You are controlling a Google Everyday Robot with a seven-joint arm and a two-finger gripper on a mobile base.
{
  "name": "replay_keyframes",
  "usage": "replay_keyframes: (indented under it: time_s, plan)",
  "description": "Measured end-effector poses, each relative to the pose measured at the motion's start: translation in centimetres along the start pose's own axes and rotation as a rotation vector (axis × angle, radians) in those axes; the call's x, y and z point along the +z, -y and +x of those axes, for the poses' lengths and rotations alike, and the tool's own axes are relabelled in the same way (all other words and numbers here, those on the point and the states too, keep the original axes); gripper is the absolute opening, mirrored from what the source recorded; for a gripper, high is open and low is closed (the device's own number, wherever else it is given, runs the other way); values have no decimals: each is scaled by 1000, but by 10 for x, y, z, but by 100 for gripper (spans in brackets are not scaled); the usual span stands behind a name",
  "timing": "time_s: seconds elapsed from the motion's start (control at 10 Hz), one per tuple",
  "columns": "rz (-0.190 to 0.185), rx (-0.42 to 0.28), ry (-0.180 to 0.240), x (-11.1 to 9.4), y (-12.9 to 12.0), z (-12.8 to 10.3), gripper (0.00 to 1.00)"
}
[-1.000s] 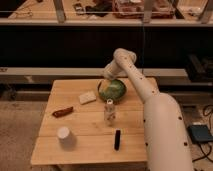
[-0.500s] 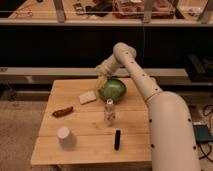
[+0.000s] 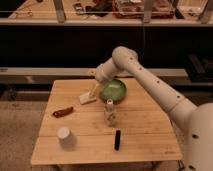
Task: Place the ceramic cup over the eraser
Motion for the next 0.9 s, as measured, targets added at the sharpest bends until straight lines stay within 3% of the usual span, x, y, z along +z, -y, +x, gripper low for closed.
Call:
replay_keyframes:
  time_s: [0.1, 0.5, 0.7, 0.9]
  plan:
    - [20, 4, -25, 8, -47, 19, 80]
    - [53, -12, -39, 26, -152, 35, 80]
    - [56, -16, -38, 29, -171, 36, 80]
    - [50, -17, -37, 30, -172, 34, 80]
